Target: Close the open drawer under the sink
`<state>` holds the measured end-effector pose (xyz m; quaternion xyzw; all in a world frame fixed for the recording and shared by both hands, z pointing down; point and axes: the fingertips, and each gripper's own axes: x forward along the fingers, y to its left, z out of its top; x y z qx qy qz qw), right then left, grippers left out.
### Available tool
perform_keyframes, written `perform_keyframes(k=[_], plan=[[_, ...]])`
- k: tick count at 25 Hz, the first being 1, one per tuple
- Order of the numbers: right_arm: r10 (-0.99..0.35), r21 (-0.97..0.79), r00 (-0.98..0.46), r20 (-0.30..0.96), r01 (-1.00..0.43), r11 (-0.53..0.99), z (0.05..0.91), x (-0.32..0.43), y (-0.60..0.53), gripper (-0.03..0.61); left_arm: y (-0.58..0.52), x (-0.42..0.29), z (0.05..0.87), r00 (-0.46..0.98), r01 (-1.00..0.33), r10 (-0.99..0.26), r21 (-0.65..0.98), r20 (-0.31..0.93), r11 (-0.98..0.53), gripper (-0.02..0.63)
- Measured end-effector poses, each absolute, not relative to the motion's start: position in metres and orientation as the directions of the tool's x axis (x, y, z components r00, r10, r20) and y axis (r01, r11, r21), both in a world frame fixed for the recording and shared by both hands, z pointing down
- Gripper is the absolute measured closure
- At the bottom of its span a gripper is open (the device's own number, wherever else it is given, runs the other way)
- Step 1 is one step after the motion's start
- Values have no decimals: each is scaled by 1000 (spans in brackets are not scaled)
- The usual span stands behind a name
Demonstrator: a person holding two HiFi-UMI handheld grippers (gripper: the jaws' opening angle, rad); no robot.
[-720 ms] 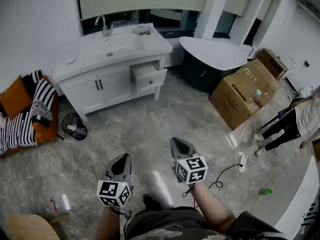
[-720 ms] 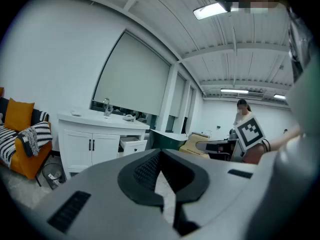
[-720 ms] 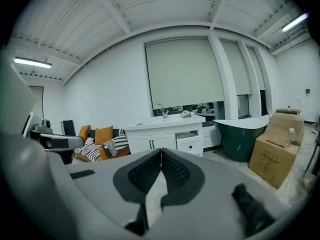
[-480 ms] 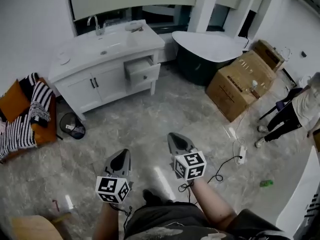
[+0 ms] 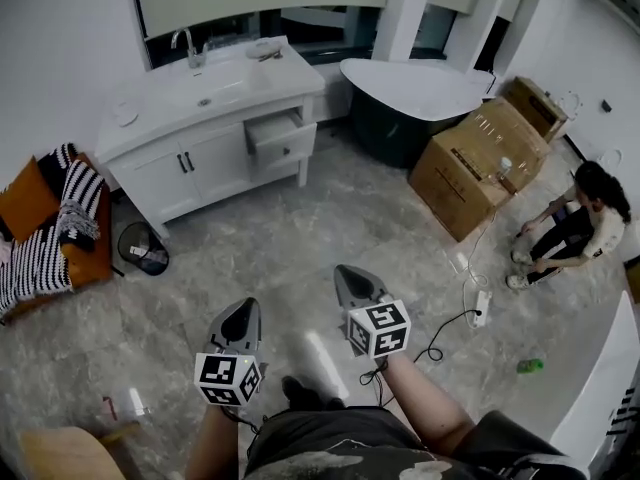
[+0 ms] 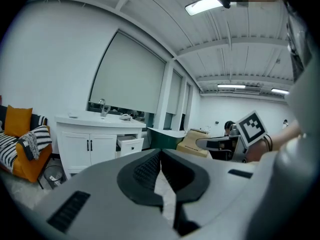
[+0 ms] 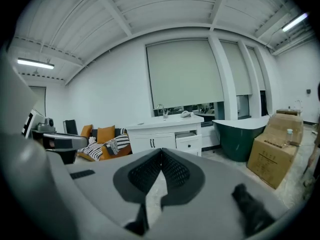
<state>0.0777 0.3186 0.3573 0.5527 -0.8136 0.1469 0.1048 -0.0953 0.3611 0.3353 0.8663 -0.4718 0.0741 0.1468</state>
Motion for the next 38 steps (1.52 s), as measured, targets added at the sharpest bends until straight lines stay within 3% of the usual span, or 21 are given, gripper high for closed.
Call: perform_keyframes(k=[13, 26, 38], plan=[[-879, -220, -342, 332, -934, 280, 376, 92, 268, 551, 301, -111, 351, 525, -850, -803, 223, 282, -477, 597], [-826, -245, -452, 336, -889, 387, 401, 111, 88, 551, 169, -86, 360, 382, -923, -858, 179, 345, -340, 597], [-778, -249, -510, 367, -860, 446, 431, 174, -35, 551, 55, -39, 376, 234, -968, -895, 175, 379, -179, 597]])
